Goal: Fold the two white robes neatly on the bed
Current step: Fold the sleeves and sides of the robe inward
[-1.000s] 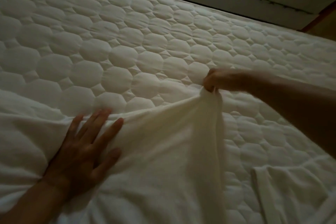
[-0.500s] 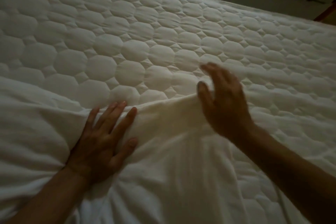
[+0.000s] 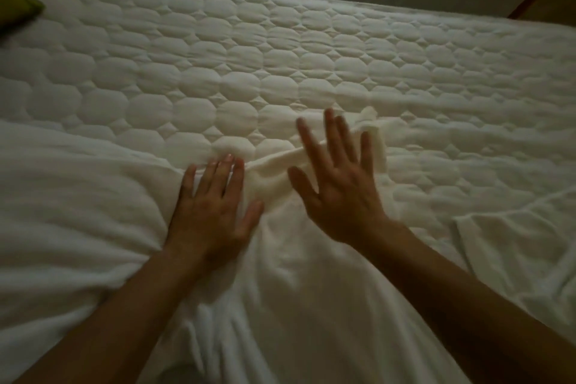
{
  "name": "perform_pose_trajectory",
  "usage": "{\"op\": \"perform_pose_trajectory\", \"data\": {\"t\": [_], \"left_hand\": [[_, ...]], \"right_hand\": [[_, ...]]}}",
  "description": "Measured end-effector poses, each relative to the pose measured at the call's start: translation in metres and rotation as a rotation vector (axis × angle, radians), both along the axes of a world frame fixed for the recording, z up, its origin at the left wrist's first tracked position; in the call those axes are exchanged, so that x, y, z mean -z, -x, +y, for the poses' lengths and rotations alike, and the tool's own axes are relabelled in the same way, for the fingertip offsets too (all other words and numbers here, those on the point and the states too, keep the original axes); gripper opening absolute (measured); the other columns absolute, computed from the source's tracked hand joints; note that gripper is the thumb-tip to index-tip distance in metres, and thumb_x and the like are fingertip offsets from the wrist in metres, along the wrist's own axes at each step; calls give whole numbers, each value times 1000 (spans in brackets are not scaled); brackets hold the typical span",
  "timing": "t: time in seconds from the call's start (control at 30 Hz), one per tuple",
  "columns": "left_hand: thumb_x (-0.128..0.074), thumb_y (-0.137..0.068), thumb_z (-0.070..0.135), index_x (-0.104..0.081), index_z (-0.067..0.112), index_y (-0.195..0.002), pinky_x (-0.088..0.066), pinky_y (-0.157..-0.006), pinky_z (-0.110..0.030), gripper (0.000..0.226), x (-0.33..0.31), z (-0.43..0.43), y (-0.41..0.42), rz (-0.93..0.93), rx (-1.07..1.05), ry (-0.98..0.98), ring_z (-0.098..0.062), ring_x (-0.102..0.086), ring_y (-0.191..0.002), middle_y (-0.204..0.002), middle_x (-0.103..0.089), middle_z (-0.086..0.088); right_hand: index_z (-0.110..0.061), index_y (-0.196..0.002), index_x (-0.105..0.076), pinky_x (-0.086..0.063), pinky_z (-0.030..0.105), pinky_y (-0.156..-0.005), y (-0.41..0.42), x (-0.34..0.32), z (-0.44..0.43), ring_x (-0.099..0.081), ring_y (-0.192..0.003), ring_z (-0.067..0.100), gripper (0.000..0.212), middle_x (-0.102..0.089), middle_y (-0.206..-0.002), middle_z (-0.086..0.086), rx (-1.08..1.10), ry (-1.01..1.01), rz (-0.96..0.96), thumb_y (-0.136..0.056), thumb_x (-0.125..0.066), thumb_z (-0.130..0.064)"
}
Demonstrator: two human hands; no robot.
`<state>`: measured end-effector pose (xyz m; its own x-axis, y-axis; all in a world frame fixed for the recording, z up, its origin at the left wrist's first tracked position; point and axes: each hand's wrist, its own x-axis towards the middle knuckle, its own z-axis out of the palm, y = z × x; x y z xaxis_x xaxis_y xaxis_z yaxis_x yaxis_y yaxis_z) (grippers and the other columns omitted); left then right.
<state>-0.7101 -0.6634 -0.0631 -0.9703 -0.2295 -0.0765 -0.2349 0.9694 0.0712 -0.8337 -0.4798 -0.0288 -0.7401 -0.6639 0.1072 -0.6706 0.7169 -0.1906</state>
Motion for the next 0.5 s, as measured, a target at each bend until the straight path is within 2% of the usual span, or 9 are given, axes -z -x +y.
{"op": "perform_pose_trajectory", "data": {"t": [0.07,0.13,0.2,0.37,0.5], "left_hand": [[-27,-97,55,-21,17,-162,-6,-123,-64,76,-5,-1,-2,15,84,72,-35,-23,-154,-168,-23,-13],[-21,-99,58,-14,35,-162,-3,-123,-63,68,0,-10,-5,8,140,109,-33,-22,-155,-168,-23,-11],[-11,-98,66,-8,44,-161,-3,-124,-60,66,10,-20,-13,-14,81,96,-33,-23,-155,-168,-24,-12],[-3,-95,70,8,48,-158,6,-123,-56,68,18,-20,-6,-76,44,37,-30,-6,-158,-172,-4,-9],[5,-94,69,20,44,-156,15,-121,-60,68,3,-11,0,-243,17,144,-30,4,-158,-171,7,-10]], "right_hand": [[-47,-155,10,13,56,-120,-1,22,7,17,-153,24,65,19,-166,4,-47,-212,-76,-98,-13,-69],[-50,-153,14,11,58,-120,23,41,24,18,-153,23,66,22,-166,2,51,-242,-121,-96,-9,-73],[-48,-154,12,8,58,-121,38,52,29,18,-153,23,68,21,-166,3,94,-230,-111,-95,-9,-73],[-44,-156,10,8,58,-121,36,54,24,16,-153,25,71,21,-166,5,113,-226,-75,-95,-10,-74],[-42,-157,8,11,61,-118,25,35,9,18,-152,27,75,21,-166,7,280,-419,-79,-91,-6,-75]]}}
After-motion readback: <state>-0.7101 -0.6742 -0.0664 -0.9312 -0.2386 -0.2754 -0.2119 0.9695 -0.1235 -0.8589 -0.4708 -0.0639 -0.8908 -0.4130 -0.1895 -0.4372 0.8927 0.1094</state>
